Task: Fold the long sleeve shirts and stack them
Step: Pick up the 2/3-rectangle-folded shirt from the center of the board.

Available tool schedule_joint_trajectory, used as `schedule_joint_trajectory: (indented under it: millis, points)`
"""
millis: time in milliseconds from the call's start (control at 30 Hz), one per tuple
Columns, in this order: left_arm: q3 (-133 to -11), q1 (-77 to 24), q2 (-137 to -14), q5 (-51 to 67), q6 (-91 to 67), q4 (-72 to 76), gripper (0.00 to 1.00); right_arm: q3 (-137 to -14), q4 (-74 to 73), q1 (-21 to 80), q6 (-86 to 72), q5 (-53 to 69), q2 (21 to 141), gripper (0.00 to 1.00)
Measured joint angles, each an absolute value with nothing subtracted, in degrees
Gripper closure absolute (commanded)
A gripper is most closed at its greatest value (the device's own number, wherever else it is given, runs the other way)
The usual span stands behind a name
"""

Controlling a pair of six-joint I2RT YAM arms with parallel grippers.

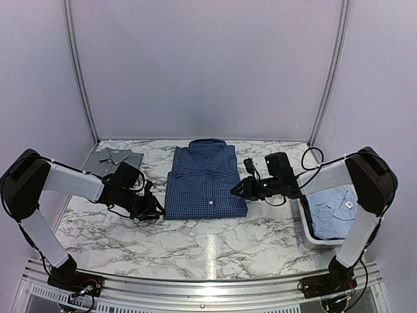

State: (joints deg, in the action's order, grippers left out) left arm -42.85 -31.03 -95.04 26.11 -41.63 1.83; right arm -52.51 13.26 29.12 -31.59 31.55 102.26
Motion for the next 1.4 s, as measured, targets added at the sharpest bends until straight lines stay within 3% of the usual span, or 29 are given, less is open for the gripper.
schedule_joint_trajectory:
  millis: [233, 533, 833, 1400]
  points:
    - [-42.85, -31.53, -95.04, 24.58, -42.26, 1.67, 0.65, -43.11, 12.29, 29.56, -31.94, 28.93, 100.53, 0.75]
    - [-42.85, -32.01, -94.87, 22.85, -42.72, 1.43, 0.58, -39.22, 7.42, 31.09, -31.88, 22.24, 91.74, 0.7]
    - [-43.22, -33.54, -94.78, 20.16, -42.85, 1.26, 0.58, -38.0, 5.08, 34.61, -31.64, 16.4, 89.62, 0.69]
    - [-44.23, -35.27, -95.29, 17.87, -42.89, 0.01, 0.69, -37.04, 6.94, 36.6, -31.38, 12.62, 92.42, 0.73]
